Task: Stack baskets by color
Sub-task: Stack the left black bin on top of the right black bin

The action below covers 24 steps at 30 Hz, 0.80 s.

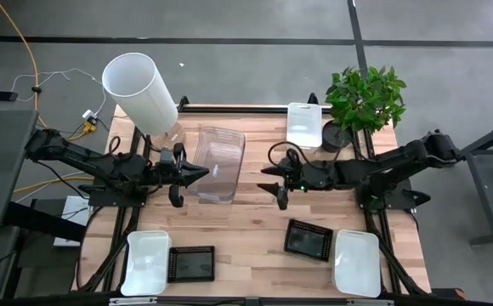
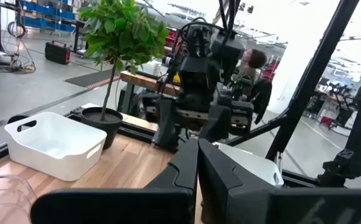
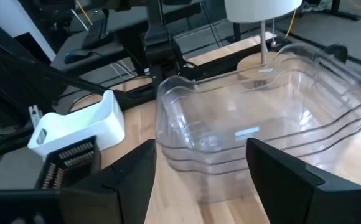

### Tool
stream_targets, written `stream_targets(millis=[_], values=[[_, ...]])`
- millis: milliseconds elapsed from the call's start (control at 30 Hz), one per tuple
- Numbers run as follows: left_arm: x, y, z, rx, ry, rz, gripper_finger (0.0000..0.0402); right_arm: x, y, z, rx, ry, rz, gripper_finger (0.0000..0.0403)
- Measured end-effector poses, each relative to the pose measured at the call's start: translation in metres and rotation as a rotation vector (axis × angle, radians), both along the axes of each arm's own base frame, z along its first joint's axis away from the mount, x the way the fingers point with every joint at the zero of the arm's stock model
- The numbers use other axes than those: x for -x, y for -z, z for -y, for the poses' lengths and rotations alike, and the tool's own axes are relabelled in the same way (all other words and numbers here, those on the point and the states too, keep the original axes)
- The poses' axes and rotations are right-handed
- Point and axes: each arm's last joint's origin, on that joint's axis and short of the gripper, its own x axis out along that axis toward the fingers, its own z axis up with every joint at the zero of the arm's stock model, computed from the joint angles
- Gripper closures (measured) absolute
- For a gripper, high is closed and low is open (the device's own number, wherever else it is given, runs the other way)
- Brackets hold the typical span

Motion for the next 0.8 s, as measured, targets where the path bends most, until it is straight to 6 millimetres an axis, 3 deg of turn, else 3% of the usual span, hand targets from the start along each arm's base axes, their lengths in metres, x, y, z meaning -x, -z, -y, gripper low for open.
stream_targets(millis=[233,467,567,800], values=[[0.0,0.001,0.0,-0.001,0.0,-0.008,0.0401,-0.004,-0.005,0.014,-0.005,-0.006,0.05,0.0167],[0.0,0.0,0.0,0.025,-0.005,-0.005,0.0401,-0.004,-0.005,0.015,-0.01,-0.016,0.053,0.0167],[-0.002,-0.01,0.001,0.019,-0.002,-0.035,0.0397,-0.004,-0.005,0.014,-0.009,-0.018,0.053,0.0167],[-0.013,-0.042,0.011,-0.043,0.06,-0.382,0.0336,-0.004,-0.006,0.014,-0.028,-0.014,0.062,0.0167]])
